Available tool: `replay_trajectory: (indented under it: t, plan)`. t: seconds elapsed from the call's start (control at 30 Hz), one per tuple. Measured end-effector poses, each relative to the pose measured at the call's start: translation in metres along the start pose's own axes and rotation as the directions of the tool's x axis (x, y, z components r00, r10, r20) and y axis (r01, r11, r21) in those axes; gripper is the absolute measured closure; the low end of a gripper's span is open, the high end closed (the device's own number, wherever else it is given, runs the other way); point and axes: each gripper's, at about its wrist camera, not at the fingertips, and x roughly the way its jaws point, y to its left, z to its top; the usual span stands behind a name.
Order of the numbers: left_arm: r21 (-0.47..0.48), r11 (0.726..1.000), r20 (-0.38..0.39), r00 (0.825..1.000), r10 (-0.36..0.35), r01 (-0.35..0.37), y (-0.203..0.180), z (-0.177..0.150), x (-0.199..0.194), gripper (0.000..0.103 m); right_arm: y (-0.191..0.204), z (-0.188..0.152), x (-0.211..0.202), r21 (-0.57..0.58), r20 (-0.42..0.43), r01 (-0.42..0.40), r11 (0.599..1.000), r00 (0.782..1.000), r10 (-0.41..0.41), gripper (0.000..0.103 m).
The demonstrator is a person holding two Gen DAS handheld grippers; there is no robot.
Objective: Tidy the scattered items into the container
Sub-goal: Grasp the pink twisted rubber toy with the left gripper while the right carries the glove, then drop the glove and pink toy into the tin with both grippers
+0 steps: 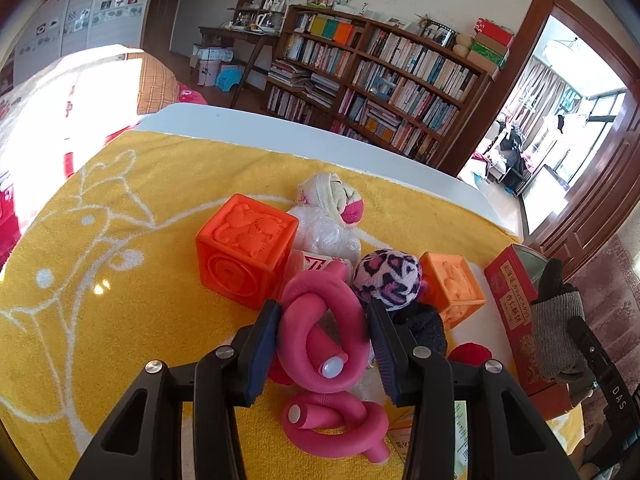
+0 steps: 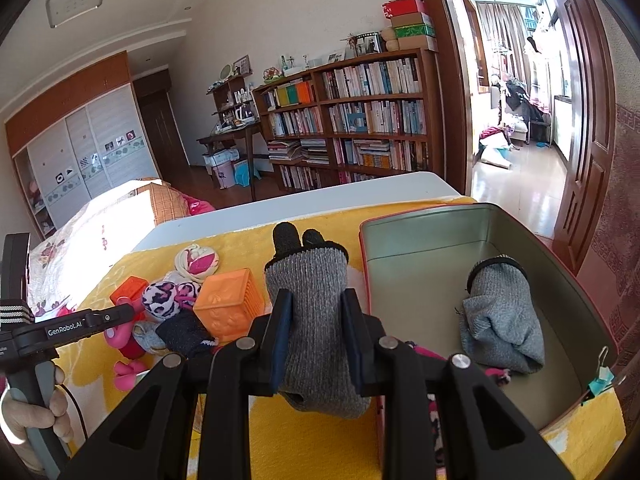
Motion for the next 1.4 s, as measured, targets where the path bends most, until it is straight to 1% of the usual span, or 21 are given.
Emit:
replay_trajectory:
  t: [0.23, 0.37, 0.53, 0.7, 0.77, 0.87, 1.0, 1.13, 1.23, 1.4]
  plan:
    - [-0.013, 1.000, 0.020, 1.000, -0.013, 0.013, 0.004, 0.000, -0.005, 0.057, -0.005, 0.001, -0.004, 0.016, 0.021, 0.007, 1.000, 1.000, -0.007, 0.075]
    - [-0.014, 1.000, 0.030, 0.999, -0.020, 0.020, 0.000, 0.000, -0.010, 0.057, -0.016, 0.004, -0.013, 0.060, 0.054, 0.025, 0.998, 0.998, -0.028, 0.075]
    - [-0.008, 1.000, 0.038, 0.999, -0.030, 0.030, -0.008, -0.001, -0.015, 0.057, -0.044, 0.013, -0.023, 0.148, 0.090, 0.081, 0.986, 0.991, -0.095, 0.075]
    - [0.016, 0.998, 0.053, 0.996, -0.066, 0.065, -0.026, 0.000, -0.027, 0.057, -0.077, 0.021, -0.035, 0.235, 0.111, 0.157, 0.959, 0.976, -0.187, 0.075]
    - [0.041, 0.996, 0.057, 0.995, -0.087, 0.084, -0.038, 0.002, -0.031, 0.057, -0.088, 0.023, -0.039, 0.260, 0.114, 0.175, 0.950, 0.971, -0.210, 0.075]
    - [0.078, 0.989, 0.054, 0.990, -0.130, 0.126, -0.063, 0.006, -0.033, 0.057, -0.099, 0.026, -0.040, 0.288, 0.106, 0.185, 0.940, 0.969, -0.223, 0.075]
    - [0.130, 0.975, 0.037, 0.982, -0.185, 0.178, -0.103, 0.010, -0.030, 0.057, -0.100, 0.028, -0.039, 0.287, 0.104, 0.178, 0.941, 0.971, -0.216, 0.075]
    - [0.179, 0.954, 0.007, 0.970, -0.244, 0.239, -0.149, 0.011, -0.023, 0.057, -0.100, 0.027, -0.042, 0.289, 0.111, 0.169, 0.942, 0.972, -0.209, 0.075]
    - [0.219, 0.939, -0.014, 0.963, -0.268, 0.264, -0.182, 0.010, -0.013, 0.057, -0.105, 0.026, -0.045, 0.311, 0.114, 0.167, 0.935, 0.971, -0.212, 0.075]
    - [0.253, 0.918, -0.069, 0.952, -0.298, 0.305, -0.229, 0.006, 0.009, 0.057, -0.111, 0.025, -0.048, 0.339, 0.119, 0.169, 0.926, 0.968, -0.221, 0.075]
